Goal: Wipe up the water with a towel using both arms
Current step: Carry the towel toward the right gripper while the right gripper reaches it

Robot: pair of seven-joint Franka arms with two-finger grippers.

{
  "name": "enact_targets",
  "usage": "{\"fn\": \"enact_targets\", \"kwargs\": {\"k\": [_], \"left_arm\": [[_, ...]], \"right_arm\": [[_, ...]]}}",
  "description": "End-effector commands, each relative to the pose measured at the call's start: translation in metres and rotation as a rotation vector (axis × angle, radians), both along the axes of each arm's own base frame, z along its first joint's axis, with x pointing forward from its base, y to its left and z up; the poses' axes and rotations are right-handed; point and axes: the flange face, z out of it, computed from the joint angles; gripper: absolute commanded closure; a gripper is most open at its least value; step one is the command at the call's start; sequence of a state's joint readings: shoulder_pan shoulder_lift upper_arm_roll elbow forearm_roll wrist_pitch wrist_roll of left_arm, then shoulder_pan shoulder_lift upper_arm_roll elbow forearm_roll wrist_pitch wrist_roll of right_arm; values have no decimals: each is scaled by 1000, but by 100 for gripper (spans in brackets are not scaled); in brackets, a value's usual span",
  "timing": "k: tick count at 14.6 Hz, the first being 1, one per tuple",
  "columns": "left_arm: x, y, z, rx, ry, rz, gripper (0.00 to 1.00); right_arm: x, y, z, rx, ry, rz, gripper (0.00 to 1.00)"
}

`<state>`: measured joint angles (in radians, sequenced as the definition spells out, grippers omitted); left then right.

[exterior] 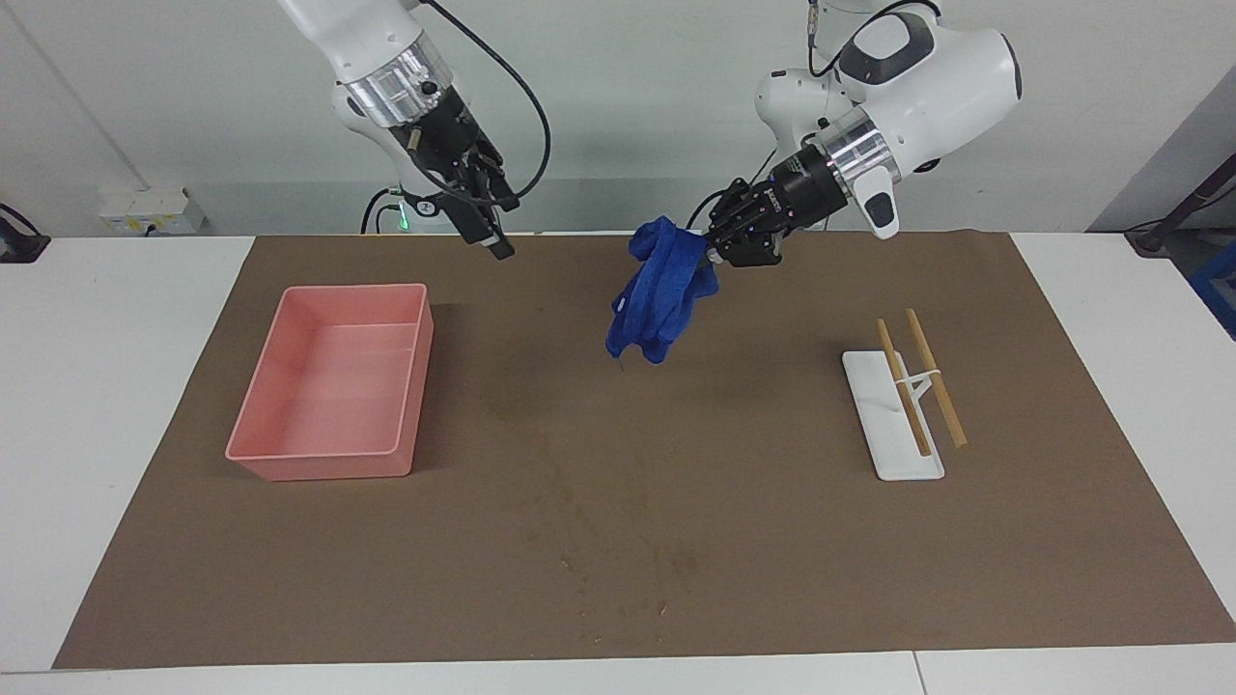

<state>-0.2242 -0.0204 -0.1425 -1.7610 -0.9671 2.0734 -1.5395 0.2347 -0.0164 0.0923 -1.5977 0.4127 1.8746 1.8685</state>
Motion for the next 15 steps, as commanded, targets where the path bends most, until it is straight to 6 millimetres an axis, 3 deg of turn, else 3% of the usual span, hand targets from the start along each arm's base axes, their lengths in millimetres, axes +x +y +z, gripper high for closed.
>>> {"fn": "enact_targets", "kwargs": {"k": [1,5,8,9,15], "left_arm": [[-17,-15,12,-42,-11,30,100],[-24,-27,19,-58,-32,35,100],[-36,-31,33,-72,-21,27,100],[-39,-32,34,-71,-13,15,100],[-47,-32,30,-60,28,-38,100]], "right_arm": [[8,33,-3,66,36,-97,0],[7,71,-15,95,34,-113,0],[1,79,-20,84,63,-109,0],[-5,90,-21,82,67,-87,0],[-15,110,-14,86,8,-47,0]]}}
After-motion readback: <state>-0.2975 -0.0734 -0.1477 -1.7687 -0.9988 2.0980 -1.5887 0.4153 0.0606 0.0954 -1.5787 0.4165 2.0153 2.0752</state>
